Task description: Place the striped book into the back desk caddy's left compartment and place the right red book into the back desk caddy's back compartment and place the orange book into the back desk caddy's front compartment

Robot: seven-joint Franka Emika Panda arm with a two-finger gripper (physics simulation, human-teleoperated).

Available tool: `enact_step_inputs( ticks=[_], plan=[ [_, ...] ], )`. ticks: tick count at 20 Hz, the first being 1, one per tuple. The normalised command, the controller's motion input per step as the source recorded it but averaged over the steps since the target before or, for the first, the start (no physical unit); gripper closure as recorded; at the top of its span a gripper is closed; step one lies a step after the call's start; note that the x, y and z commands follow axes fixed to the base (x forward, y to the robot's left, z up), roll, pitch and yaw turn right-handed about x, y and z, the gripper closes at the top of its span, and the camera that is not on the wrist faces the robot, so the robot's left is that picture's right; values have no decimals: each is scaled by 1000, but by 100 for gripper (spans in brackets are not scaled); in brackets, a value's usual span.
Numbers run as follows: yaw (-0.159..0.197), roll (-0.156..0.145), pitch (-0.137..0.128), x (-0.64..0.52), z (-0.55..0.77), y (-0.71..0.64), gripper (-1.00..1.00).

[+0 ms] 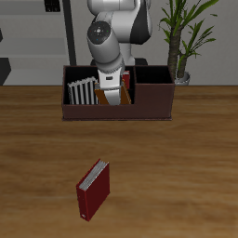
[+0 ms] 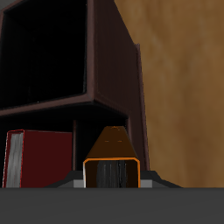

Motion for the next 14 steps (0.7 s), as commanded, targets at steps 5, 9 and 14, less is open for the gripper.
enact_step_inputs(
  ticks=[5,9,14],
  plan=[
    [-20,-2,-18,-29,76,5,-100],
    [-22,0,-2,-42,44,13,-100],
    [-42,17,-26,-60,139,84,-100]
  ],
)
